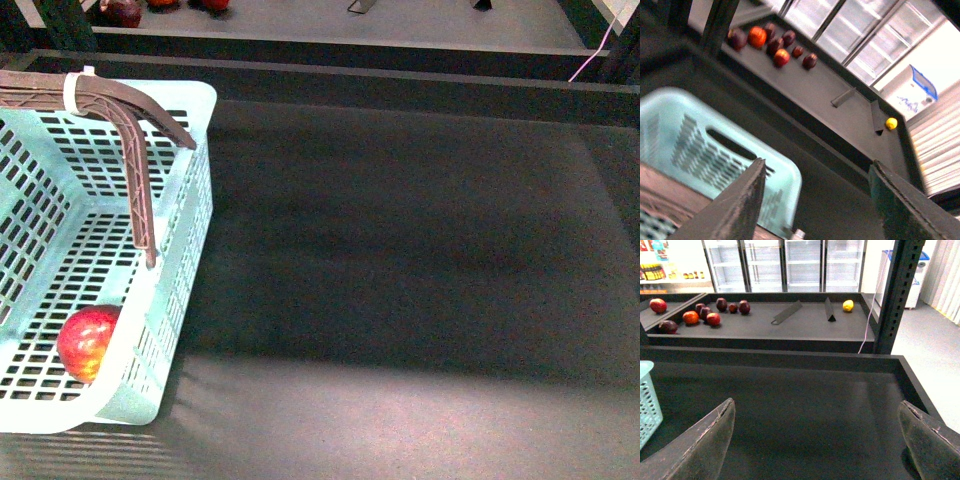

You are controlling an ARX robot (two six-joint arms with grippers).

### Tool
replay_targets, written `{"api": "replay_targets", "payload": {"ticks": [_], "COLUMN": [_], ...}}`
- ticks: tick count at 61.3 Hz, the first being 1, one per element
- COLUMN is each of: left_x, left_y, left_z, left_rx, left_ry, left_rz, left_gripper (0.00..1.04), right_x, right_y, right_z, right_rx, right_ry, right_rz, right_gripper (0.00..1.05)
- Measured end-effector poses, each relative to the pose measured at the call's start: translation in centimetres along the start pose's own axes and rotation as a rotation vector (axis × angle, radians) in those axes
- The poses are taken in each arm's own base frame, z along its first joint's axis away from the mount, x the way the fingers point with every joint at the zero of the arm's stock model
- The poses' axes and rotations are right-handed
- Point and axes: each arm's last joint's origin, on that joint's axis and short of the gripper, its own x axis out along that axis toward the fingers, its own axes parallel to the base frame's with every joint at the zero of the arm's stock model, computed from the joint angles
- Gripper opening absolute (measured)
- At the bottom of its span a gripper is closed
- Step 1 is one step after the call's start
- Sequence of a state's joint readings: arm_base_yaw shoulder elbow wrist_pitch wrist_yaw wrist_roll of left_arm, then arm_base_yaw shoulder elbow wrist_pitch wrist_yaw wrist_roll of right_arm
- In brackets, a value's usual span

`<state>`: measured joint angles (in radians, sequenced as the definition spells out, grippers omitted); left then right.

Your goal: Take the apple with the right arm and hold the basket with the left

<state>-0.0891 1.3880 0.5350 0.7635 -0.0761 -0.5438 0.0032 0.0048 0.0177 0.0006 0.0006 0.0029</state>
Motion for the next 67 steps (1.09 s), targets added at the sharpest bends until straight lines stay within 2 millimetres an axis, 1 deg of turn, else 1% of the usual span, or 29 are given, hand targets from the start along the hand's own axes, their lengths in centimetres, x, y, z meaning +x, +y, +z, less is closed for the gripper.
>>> {"api": "replay_targets", "payload": {"ticks": [2, 3, 5, 6, 8, 9, 12, 16, 18, 19, 25, 40, 50, 61, 67], "left_x": [-1.0, -1.2, -2.0, -2.2, -3.0, -3.1, -4.1, -5.0, -5.5, -5.7, -7.1, -9.8, -11.1, -12.2, -12.7], "left_y": [0.2, 0.2, 0.4, 0.4, 0.8, 0.8, 1.4, 2.1, 2.6, 2.7, 3.2, 3.8, 4.0, 4.7, 4.6], "left_z": [0.2, 0.2, 0.4, 0.4, 0.2, 0.1, -0.5, -0.9, -1.1, -1.1, -1.3, -2.4, -2.8, -3.9, -3.8], "left_rx": [0.166, 0.181, 0.299, 0.309, 0.383, 0.389, 0.451, 0.485, 0.497, 0.499, 0.513, 0.522, 0.522, 0.523, 0.524], "left_ry": [-0.052, -0.062, -0.091, -0.096, -0.104, -0.104, -0.088, -0.069, -0.069, -0.071, -0.087, -0.080, -0.082, -0.074, -0.079], "left_rz": [-0.020, -0.023, -0.027, -0.027, -0.021, -0.020, -0.019, -0.035, -0.029, -0.024, -0.012, -0.013, -0.013, -0.010, -0.012], "left_gripper": [0.54, 0.52, 0.45, 0.43, 0.36, 0.34, 0.23, 0.13, 0.05, 0.04, 0.03, 0.03, 0.03, 0.03, 0.03], "right_x": [0.0, 0.0, 0.0, 0.0, 0.0, 0.0, 0.0, 0.0, 0.0, 0.0, 0.0, 0.0, 0.0, 0.0, 0.0], "right_y": [0.0, 0.0, 0.0, 0.0, 0.0, 0.0, 0.0, 0.0, 0.0, 0.0, 0.0, 0.0, 0.0, 0.0, 0.0], "right_z": [0.0, 0.0, 0.0, 0.0, 0.0, 0.0, 0.0, 0.0, 0.0, 0.0, 0.0, 0.0, 0.0, 0.0, 0.0], "right_rx": [0.000, 0.000, 0.000, 0.000, 0.000, 0.000, 0.000, 0.000, 0.000, 0.000, 0.000, 0.000, 0.000, 0.000, 0.000], "right_ry": [0.000, 0.000, 0.000, 0.000, 0.000, 0.000, 0.000, 0.000, 0.000, 0.000, 0.000, 0.000, 0.000, 0.000, 0.000], "right_rz": [0.000, 0.000, -0.001, -0.001, -0.001, -0.001, -0.001, 0.000, 0.000, -0.001, -0.001, -0.001, -0.001, -0.002, -0.001], "right_gripper": [0.96, 0.96, 0.96, 0.96, 0.96, 0.96, 0.96, 0.96, 0.96, 0.96, 0.96, 0.96, 0.96, 0.96, 0.96]}}
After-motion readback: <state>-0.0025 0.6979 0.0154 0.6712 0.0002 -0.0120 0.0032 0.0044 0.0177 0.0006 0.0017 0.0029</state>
